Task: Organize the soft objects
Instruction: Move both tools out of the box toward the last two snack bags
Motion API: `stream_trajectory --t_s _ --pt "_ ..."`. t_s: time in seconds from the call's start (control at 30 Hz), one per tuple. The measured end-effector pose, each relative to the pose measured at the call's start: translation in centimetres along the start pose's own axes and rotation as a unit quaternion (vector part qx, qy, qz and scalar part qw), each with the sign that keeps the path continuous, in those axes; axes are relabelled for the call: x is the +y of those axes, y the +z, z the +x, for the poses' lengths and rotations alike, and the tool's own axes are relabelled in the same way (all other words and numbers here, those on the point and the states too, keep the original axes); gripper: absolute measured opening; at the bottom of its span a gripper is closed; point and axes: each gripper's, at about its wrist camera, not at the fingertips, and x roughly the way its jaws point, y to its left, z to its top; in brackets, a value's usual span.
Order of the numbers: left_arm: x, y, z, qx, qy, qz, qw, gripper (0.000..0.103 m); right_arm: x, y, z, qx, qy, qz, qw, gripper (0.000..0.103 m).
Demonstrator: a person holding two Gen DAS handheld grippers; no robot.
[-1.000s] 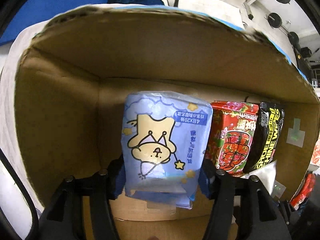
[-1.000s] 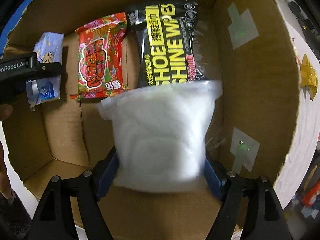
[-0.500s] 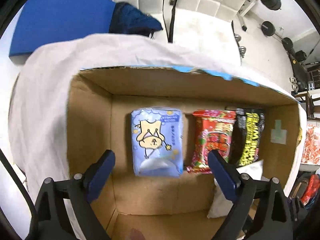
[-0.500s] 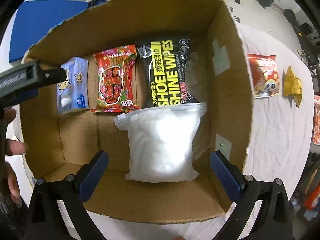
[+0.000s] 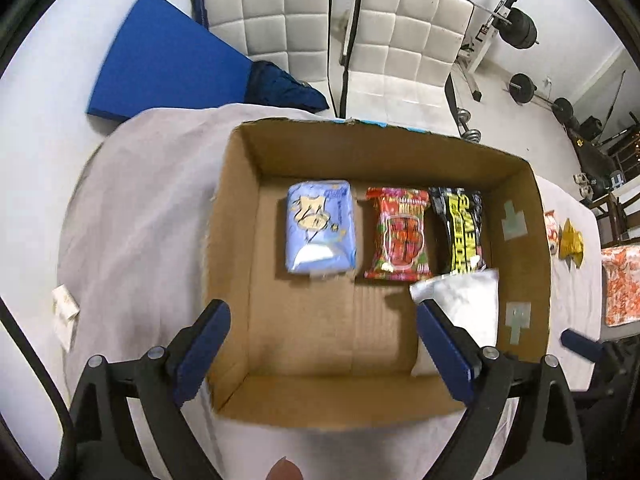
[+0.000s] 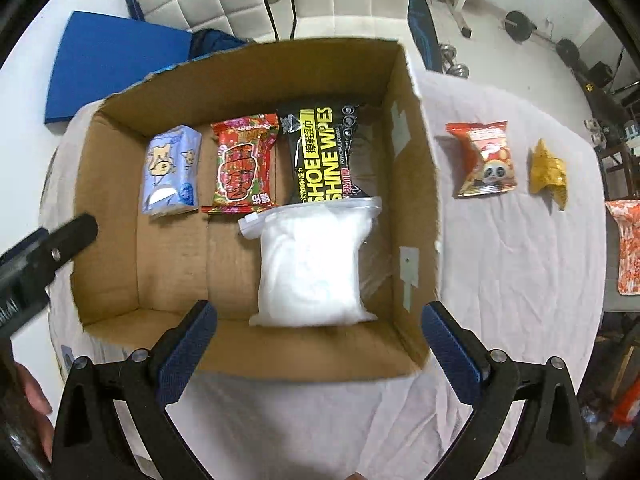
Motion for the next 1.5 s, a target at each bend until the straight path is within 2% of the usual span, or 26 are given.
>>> stream_trajectory --t_s 0.47,0.7,0.93,1.03,1.13,1.3,1.4,1.5 --pt "-0.2 -5.7 -7.0 -0.052 0.007 0.004 0.9986 0.095 -0.2 -6.3 -8.1 -0.059 0.027 -0.007 0.998 0.103" --pt "-0.9 -6.5 -9.8 -0.069 0.008 0.004 0.9976 0.095 -0.6 -7.3 -10.3 -0.076 0.035 -0.014 0.996 0.103" --pt "-3.0 -6.3 -11.2 -0.081 0.016 0.001 0.9966 0.095 -3.3 -6.8 -11.4 -0.084 0.058 -0.004 0.995 0.103" --pt "-4.7 -5.9 -11.5 -0.079 0.009 0.002 0.9969 0.095 -6.1 -6.2 -11.9 -0.086 0.066 0.010 0.994 0.103" --pt "-8.2 -4.7 -11.5 -0.080 -0.007 0.009 0.9967 0.095 -10.6 -4.9 -12.3 -0.091 0.068 0.035 0.993 0.103" --pt "-15.7 -1.5 -9.6 -0.068 -0.037 0.042 0.9961 0.095 -19.6 -1.9 -11.4 -0.099 0.034 0.081 0.991 0.103" --pt "-20.9 1.4 -6.9 -0.036 -0.062 0.060 0.9956 0.095 -25.1 0.3 -9.5 -0.093 0.018 0.112 0.989 0.103" --pt "-25.9 4.2 -3.2 0.002 -0.068 0.076 0.9948 0.095 -30.1 3.0 -5.8 -0.062 0.034 0.147 0.987 0.103"
